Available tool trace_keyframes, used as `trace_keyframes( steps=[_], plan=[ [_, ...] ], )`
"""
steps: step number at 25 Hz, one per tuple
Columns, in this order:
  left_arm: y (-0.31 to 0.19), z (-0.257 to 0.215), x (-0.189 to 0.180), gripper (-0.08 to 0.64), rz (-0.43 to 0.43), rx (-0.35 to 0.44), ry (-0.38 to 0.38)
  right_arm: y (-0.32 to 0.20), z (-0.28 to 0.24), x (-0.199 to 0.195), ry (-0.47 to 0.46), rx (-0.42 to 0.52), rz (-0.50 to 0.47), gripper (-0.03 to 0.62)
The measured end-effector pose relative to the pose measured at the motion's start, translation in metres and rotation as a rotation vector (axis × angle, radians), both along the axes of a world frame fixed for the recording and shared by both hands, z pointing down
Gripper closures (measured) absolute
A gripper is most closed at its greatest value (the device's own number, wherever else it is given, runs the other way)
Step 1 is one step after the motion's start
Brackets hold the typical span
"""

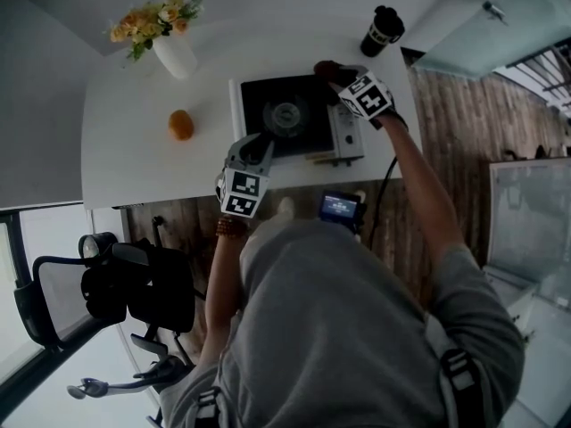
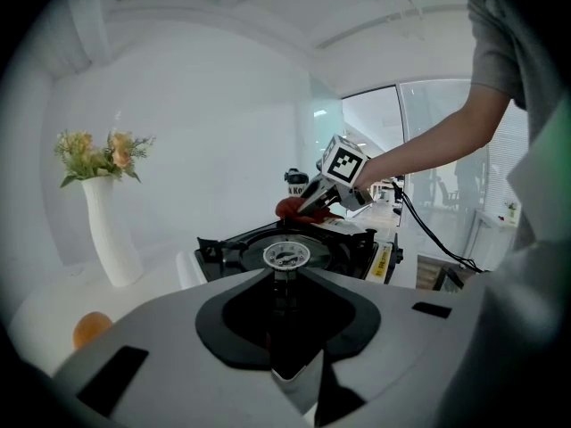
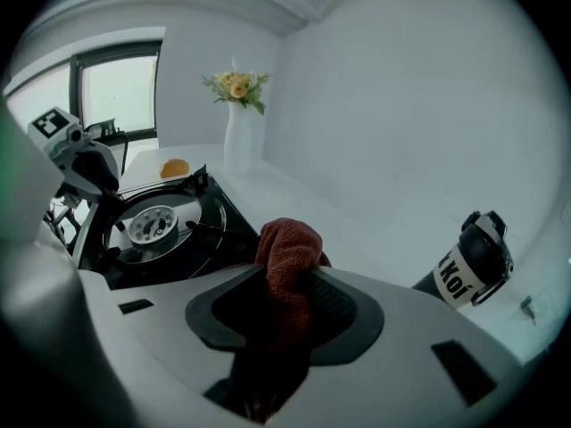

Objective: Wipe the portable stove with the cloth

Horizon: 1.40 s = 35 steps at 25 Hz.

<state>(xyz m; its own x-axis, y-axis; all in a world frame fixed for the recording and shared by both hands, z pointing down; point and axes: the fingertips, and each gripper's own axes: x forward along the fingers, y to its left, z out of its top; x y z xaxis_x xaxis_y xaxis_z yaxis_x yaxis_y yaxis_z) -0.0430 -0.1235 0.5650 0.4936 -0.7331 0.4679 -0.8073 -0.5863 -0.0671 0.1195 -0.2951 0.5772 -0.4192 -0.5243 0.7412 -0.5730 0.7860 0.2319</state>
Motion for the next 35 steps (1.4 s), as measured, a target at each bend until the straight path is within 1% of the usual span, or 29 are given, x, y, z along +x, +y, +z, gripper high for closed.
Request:
trace_keyframes(
  steps=[3, 5, 9, 13, 17, 23, 26, 30, 35],
  plan=[
    [-0.001, 0.0, -0.001, 0.46, -0.005, 0.001, -0.002, 0.009, -0.001, -0.012, 0.069, 0.024, -0.05, 0.465],
    [0.0, 0.0, 0.0, 0.46, -0.006, 0.002, -0.005, 0.013, 0.0, -0.015, 0.082, 0.017, -0.07, 0.471],
    [0.0, 0.004, -0.002, 0.46, -0.007, 0.002, -0.023, 0.019, 0.0, -0.016, 0.064, -0.01, -0.062, 0.474],
    [-0.001, 0.001, -0.001, 0.46, -0.008, 0.005, -0.013, 0.032, 0.0, -0.018, 0.075, -0.007, -0.076, 0.48],
    [0.0, 0.003, -0.001, 0.46, -0.014, 0.001, -0.034, 0.038, -0.001, -0.021, 0.076, 0.004, -0.08, 0.486],
    [0.0, 0.004, -0.002, 0.46, -0.019, -0.002, -0.044, 0.05, -0.002, -0.024, 0.046, 0.002, -0.045, 0.492],
    [0.0, 0.003, -0.001, 0.462, -0.018, 0.003, -0.045, 0.055, -0.002, -0.027, 0.056, 0.007, -0.031, 0.494],
    [0.0, 0.005, -0.002, 0.462, -0.019, -0.006, -0.045, 0.065, -0.001, -0.031, 0.089, 0.026, -0.069, 0.495],
    [-0.002, 0.005, 0.0, 0.462, -0.019, 0.0, -0.052, 0.075, 0.001, -0.033, 0.132, 0.03, -0.156, 0.495]
  ],
)
